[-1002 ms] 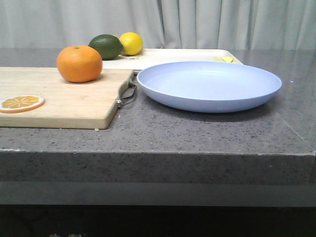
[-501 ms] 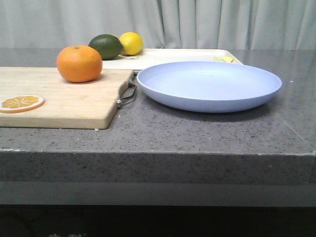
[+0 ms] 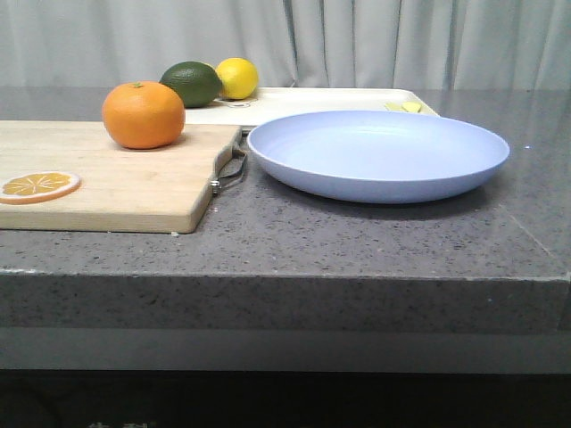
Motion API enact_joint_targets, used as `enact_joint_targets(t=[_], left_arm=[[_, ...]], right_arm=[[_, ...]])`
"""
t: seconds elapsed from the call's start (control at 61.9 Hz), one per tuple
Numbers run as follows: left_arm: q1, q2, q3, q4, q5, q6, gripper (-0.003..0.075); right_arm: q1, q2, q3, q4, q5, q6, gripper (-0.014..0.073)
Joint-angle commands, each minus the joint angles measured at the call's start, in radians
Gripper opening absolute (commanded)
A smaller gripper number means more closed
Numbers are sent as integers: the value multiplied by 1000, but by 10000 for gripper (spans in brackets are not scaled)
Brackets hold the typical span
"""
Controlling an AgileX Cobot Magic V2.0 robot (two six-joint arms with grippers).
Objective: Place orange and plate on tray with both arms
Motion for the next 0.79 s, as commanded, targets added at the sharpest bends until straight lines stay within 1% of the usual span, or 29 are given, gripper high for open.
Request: enact_joint_targets(t=[0.0, 0.21, 0.356, 0.614, 0.776], left_arm=[[-6, 45, -118, -11, 27, -4, -18], [-6, 193, -352, -11, 268, -4, -18], [-6, 297, -452, -11, 413, -4, -18], [-6, 377, -462, -11, 441, -4, -18], [-6, 379, -462, -11, 439, -4, -18]], right_arm=[[-5, 41, -113, -9, -22, -7, -70], [-5, 169, -287, -9, 63, -7, -70], [-5, 262, -371, -9, 110, -7, -70], [-5, 378, -392, -9, 212, -7, -70], [-5, 420, -390, -9, 230, -7, -70]])
